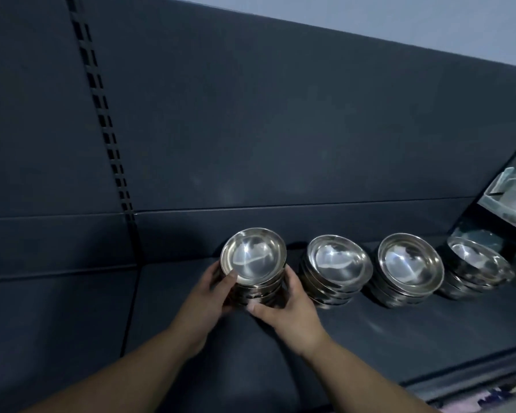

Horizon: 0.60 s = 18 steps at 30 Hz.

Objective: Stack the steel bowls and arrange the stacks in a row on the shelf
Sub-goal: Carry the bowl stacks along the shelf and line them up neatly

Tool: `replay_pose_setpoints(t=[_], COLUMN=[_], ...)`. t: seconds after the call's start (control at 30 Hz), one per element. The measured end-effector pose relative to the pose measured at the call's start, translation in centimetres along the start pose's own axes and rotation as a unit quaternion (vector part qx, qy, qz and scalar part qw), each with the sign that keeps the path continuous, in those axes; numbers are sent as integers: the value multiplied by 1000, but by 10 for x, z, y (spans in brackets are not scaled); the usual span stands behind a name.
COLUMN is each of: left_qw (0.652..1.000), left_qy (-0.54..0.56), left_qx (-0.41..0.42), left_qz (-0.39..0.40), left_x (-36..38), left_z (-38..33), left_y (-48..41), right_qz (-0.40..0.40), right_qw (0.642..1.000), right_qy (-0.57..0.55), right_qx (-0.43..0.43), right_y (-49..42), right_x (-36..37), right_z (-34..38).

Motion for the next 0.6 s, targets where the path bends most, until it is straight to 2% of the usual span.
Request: replay_pose_setpoints(t=[0.1,0.23,0.33,0.4,0.5,0.6], left_qw=[999,993,980,958,919,902], left_qy=[15,1,-84,-181,-307,-339], left_qx=[13,14,-6,-43,-102,-142], left_qz=[-50,-117,-182,-217,-226,-227], left_x=[5,7,2,-1,-7,-20], left_z=[0,5,14,19,23,28], left_y=[3,15,39,61,95,135], right_qz=[30,37,69,96,141,184], right_qw=[999,993,986,977,959,938], right_qy=[18,114,152,181,236,291], right_qx=[-3,-4,24,56,69,49], right_y=[-5,-1,9,15,23,35], right_x=[-3,-8,-5,0,12,35], right_z=[-6,-9,-20,-26,-22,-12])
Point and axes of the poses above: each hand's wrist, its own y-axis away from the middle knuckle, its own x-axis out of the palm, z = x × y, the point moved 6 cm from there along -y, towards the middle knuckle, and after that the axes turned 14 degrees about z, right-handed, at the moved point
